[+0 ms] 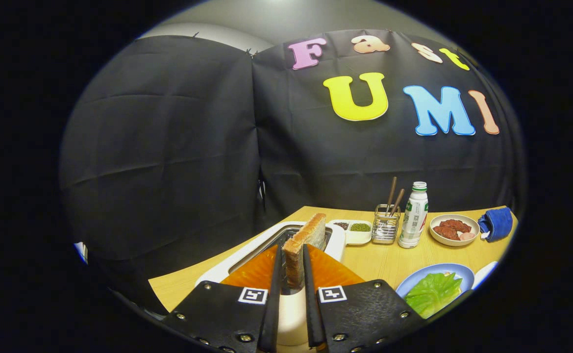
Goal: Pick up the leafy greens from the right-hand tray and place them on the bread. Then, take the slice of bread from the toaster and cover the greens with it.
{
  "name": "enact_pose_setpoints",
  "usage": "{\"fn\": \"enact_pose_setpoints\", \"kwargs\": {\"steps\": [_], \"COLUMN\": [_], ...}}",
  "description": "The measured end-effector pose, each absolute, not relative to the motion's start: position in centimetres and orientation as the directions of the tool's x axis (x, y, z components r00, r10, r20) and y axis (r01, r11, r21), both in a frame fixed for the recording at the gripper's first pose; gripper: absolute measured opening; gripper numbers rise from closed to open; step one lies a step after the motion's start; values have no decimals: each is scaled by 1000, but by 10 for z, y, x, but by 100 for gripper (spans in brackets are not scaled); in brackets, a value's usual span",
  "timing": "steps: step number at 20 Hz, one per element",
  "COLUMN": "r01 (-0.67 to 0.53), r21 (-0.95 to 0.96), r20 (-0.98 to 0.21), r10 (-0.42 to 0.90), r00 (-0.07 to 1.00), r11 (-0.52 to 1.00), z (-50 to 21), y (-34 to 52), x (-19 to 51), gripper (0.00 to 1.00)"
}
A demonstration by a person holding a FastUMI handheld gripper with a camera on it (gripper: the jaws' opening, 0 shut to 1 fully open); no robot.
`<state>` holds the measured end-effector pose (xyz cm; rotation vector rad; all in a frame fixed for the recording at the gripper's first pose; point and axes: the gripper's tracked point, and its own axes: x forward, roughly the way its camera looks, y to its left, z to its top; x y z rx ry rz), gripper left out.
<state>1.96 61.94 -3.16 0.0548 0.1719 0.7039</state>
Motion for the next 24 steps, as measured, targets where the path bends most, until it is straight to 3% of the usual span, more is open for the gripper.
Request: {"fn": "enact_pose_setpoints", "kwargs": {"steps": [7, 8, 9, 10, 24], "r01": [-610, -607, -596, -597, -639], "r21": [88, 74, 74, 75, 212], "r20": [-118, -117, -104, -92, 49], "r10": [617, 611, 600, 602, 645], "r00": [778, 783, 793, 793, 763], "r11": [787, 791, 800, 799, 739], "z": [-38, -36, -36, -35, 27], "y": [626, 625, 626, 624, 590], "x": [32, 29, 33, 32, 23], "gripper": [25, 15, 15, 2, 2]}}
